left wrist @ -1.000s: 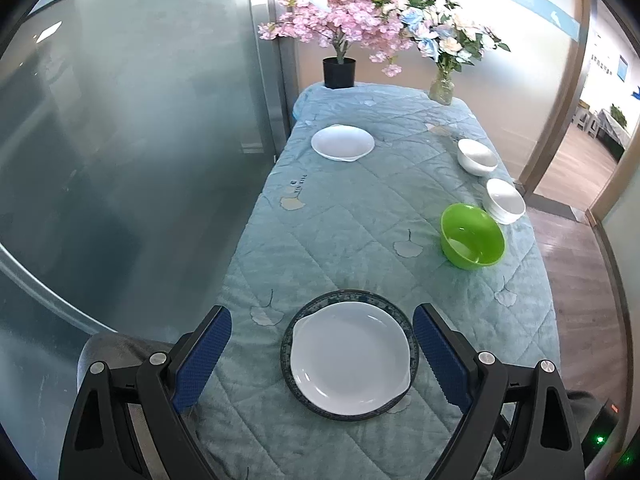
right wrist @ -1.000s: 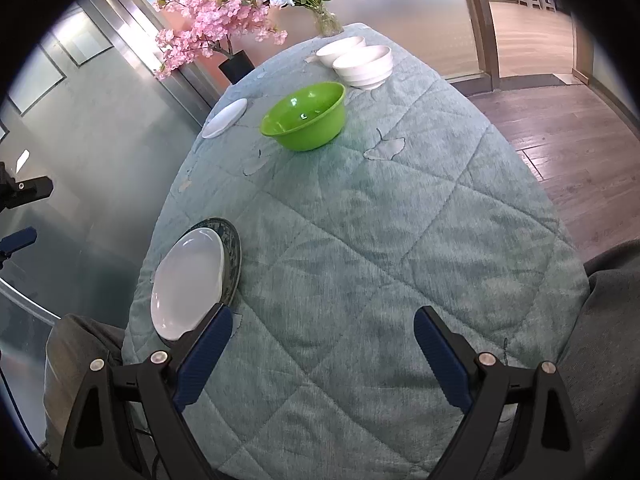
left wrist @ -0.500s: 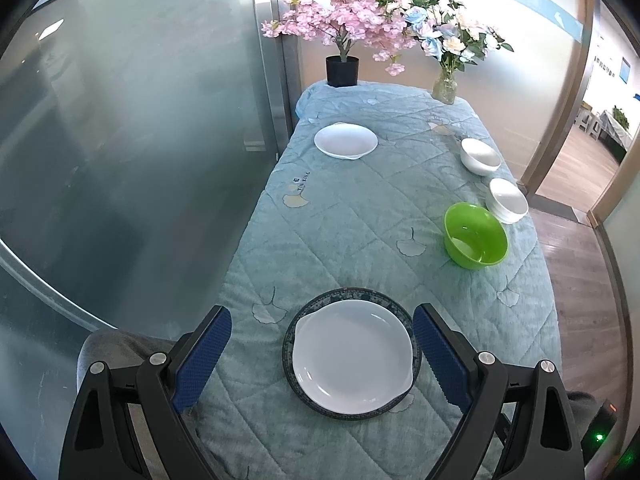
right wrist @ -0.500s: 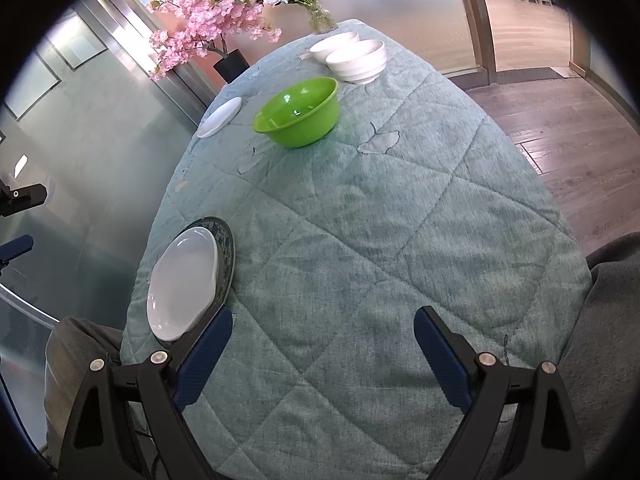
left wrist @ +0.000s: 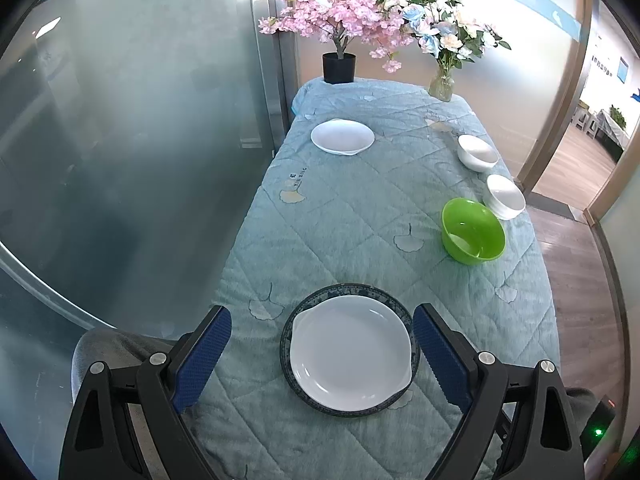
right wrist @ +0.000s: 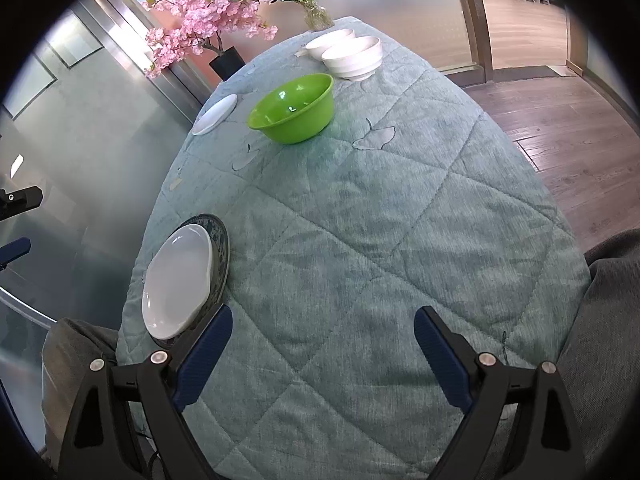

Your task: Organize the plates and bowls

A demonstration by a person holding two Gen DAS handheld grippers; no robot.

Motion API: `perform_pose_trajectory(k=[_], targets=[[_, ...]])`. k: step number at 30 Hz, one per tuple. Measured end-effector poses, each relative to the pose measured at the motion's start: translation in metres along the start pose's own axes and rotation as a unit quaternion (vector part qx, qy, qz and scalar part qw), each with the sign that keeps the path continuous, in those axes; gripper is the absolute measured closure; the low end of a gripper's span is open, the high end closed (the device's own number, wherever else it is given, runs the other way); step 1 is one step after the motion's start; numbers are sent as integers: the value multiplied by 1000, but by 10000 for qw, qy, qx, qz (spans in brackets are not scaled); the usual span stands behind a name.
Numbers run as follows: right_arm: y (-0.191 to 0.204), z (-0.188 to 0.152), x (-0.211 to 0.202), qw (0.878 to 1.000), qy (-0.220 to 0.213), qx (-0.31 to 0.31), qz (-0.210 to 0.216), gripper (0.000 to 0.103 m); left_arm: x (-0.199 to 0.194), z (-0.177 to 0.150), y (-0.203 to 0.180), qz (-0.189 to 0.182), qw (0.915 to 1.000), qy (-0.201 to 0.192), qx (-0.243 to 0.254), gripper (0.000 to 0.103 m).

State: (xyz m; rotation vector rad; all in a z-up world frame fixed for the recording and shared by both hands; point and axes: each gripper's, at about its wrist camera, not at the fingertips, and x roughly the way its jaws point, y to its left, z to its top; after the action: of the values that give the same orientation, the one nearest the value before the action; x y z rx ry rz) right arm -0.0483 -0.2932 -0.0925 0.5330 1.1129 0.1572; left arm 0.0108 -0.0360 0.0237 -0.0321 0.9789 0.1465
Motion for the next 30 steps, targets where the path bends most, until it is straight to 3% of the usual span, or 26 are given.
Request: perform_pose_trajectory(k=[9, 11, 13, 15, 16, 17, 18, 19, 21, 22, 28, 30], targets=[[2, -2, 3, 10000, 33, -36, -83, 10, -2, -4, 3, -67, 9999, -84, 39, 11], [3, -2, 3, 9999, 28, -49, -115, 11, -3, -5, 4, -141, 9998, -113, 82, 19], [5, -2, 2, 9999, -3, -72, -146, 12, -4, -6, 4, -263, 9995, -114, 158, 47], [6, -2, -1, 9998, -91, -107, -174, 24, -3, -6, 2, -407, 9988, -56, 271, 57], [7, -2, -2, 9997, -124, -126, -192, 32, -4, -6, 2, -436, 9986, -69, 296, 57], [7, -2, -3, 9996, -149, -137, -191, 33, -5, -7, 1, -450, 9985, -107, 309, 55], [7, -2, -4, 9996, -173, -137, -146, 33, -6, -7, 1, -473, 9982, -150, 327, 46], [7, -1, -4, 9997, -182, -129, -89, 33, -7, -7, 0, -483, 9982, -159, 334, 27], [8, -1, -4, 9997, -192, -132, 11, 28, -10, -7, 1, -515, 9977, -291, 326, 15], [9, -1, -4, 9997, -200, -145, 31, 17, -11, -8, 1, -537, 9973, -353, 345, 14], [18, 0, -4, 9991, -316, -228, 148, 0, -6, -7, -2, -646, 9958, -335, 561, 13], [21, 1, -4, 9991, -318, -252, 136, 0, -3, -4, 0, -731, 9950, -322, 604, 13]])
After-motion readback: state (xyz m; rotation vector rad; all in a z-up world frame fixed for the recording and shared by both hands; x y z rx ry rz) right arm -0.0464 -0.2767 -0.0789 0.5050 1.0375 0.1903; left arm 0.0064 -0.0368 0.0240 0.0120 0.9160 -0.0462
